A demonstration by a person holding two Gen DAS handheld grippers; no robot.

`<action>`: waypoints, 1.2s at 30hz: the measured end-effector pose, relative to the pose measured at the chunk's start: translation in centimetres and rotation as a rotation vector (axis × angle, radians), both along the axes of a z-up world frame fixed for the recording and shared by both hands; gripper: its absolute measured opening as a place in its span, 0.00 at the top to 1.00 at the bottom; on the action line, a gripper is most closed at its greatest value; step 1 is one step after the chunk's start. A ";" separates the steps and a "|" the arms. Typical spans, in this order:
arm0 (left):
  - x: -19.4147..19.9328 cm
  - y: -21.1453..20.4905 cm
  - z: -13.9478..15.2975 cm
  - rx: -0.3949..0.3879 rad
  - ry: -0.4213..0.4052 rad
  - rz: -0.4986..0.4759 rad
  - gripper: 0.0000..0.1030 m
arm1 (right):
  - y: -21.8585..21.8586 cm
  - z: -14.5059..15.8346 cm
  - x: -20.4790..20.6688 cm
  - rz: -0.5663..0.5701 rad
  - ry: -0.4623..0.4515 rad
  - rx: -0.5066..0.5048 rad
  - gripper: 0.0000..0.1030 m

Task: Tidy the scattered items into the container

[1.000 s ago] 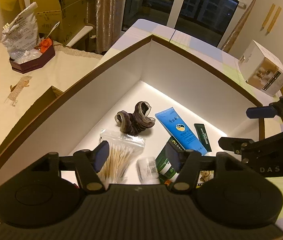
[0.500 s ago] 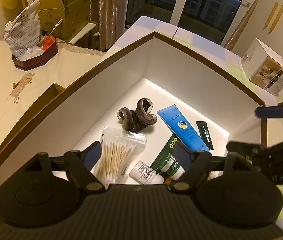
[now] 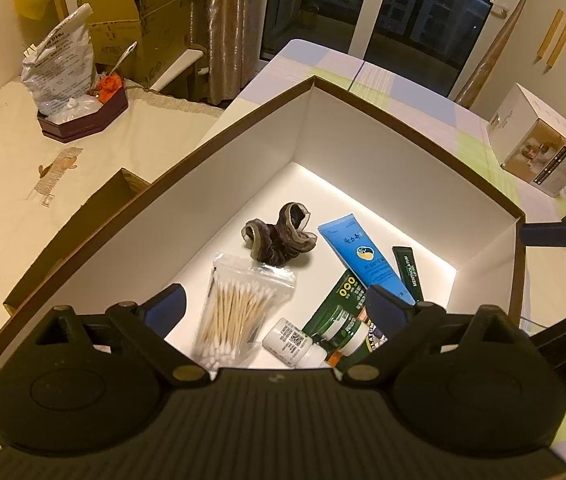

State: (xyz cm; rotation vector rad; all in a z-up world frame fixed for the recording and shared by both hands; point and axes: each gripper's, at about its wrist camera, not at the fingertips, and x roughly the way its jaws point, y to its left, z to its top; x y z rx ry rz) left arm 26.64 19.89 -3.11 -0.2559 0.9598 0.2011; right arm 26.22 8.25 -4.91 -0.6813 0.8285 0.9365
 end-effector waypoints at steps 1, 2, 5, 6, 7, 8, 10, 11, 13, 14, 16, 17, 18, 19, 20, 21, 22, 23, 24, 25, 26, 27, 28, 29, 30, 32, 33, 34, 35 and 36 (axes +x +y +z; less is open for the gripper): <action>-0.1 -0.1 0.1 0.001 0.000 -0.002 0.08 | -0.1 0.1 -0.1 0.003 -0.003 0.002 0.01; -0.2 -0.1 0.1 0.003 -0.002 -0.003 0.08 | -0.1 0.2 -0.3 0.006 -0.006 0.004 0.01; -0.5 -0.3 0.4 0.015 -0.005 -0.003 0.08 | -0.2 0.6 -0.7 0.002 -0.017 0.008 0.01; -0.6 -0.4 0.5 0.020 -0.006 -0.006 0.08 | -0.3 0.8 -0.8 -0.001 -0.021 0.010 0.01; -0.8 -0.5 0.6 0.027 -0.008 -0.008 0.07 | -0.3 0.9 -0.9 -0.004 -0.022 0.013 0.01; -0.9 -0.5 0.7 0.035 -0.010 -0.010 0.07 | -0.4 1.0 -1.1 -0.006 -0.021 0.018 0.01; -1.2 -0.7 0.9 0.050 -0.013 -0.018 0.07 | -0.6 1.2 -1.4 -0.011 -0.018 0.026 0.01; -1.4 -0.8 1.1 0.059 -0.016 -0.022 0.07 | -0.7 1.3 -1.6 -0.015 -0.017 0.029 0.01; -1.8 -1.1 1.4 0.077 -0.028 -0.033 0.07 | -0.9 1.5 -2.1 -0.016 -0.013 0.035 0.01; -2.0 -1.2 1.6 0.084 -0.034 -0.040 0.07 | -1.0 1.6 -2.3 -0.019 -0.015 0.037 0.01; -2.5 -1.6 1.8 0.098 -0.043 -0.052 0.07 | -1.3 1.9 -2.9 -0.029 -0.024 0.042 0.01; -2.8 -1.8 1.9 0.106 -0.047 -0.059 0.07 | -1.4 2.0 -3.2 -0.034 -0.027 0.049 0.01; -3.0 -1.9 2.0 0.114 -0.048 -0.065 0.07 | -1.6 2.2 -3.6 -0.039 -0.028 0.055 0.01; -3.3 -2.0 2.1 0.121 -0.051 -0.068 0.07 | -1.7 2.4 -3.9 -0.043 -0.028 0.062 0.01; -3.6 -2.1 2.2 0.130 -0.056 -0.069 0.07 | -1.9 2.6 -4.2 -0.049 -0.029 0.068 0.01; -3.8 -2.2 2.3 0.140 -0.063 -0.069 0.07 | -2.0 2.7 -4.5 -0.057 -0.031 0.072 0.01; -4.1 -2.3 2.5 0.147 -0.071 -0.066 0.07 | -2.1 2.9 -4.8 -0.064 -0.035 0.075 0.01; -4.3 -2.3 2.6 0.152 -0.077 -0.063 0.07 | -2.3 3.0 -5.2 -0.071 -0.044 0.079 0.01; -4.5 -2.4 2.8 0.153 -0.082 -0.060 0.07 | -2.5 3.2 -5.6 -0.078 -0.054 0.084 0.01; -4.7 -2.4 2.9 0.152 -0.084 -0.058 0.07 | -2.7 3.4 -6.0 -0.086 -0.061 0.091 0.01; -4.9 -2.4 3.0 0.151 -0.084 -0.057 0.07 | -2.9 3.5 -6.4 -0.094 -0.059 0.100 0.01; -5.2 -2.5 3.2 0.152 -0.087 -0.056 0.07 | -3.3 3.7 -6.8 -0.101 -0.052 0.113 0.01; -5.5 -2.6 3.3 0.154 -0.089 -0.056 0.07 | -3.6 3.8 -7.1 -0.108 -0.044 0.127 0.01; -5.7 -2.8 3.5 0.157 -0.092 -0.058 0.07 | -4.0 4.0 -7.5 -0.118 -0.039 0.142 0.01; -6.1 -2.9 3.7 0.159 -0.096 -0.060 0.07 | -4.4 4.2 -7.9 -0.128 -0.035 0.156 0.01; -6.8 -3.2 4.0 0.158 -0.104 -0.070 0.07 | -5.2 4.5 -8.7 -0.154 -0.029 0.174 0.01; -7.2 -3.4 4.2 0.156 -0.105 -0.073 0.07 | -5.5 4.7 -9.1 -0.172 -0.025 0.183 0.01; -7.7 -3.5 4.4 0.156 -0.109 -0.073 0.07 | -5.9 4.8 -9.4 -0.187 -0.020 0.191 0.01; -8.2 -3.5 4.6 0.157 -0.113 -0.073 0.07 | -6.2 5.0 -9.7 -0.202 -0.011 0.200 0.01; -8.7 -3.6 4.8 0.159 -0.119 -0.070 0.07 | -6.6 5.1 -10.0 -0.216 -0.002 0.210 0.01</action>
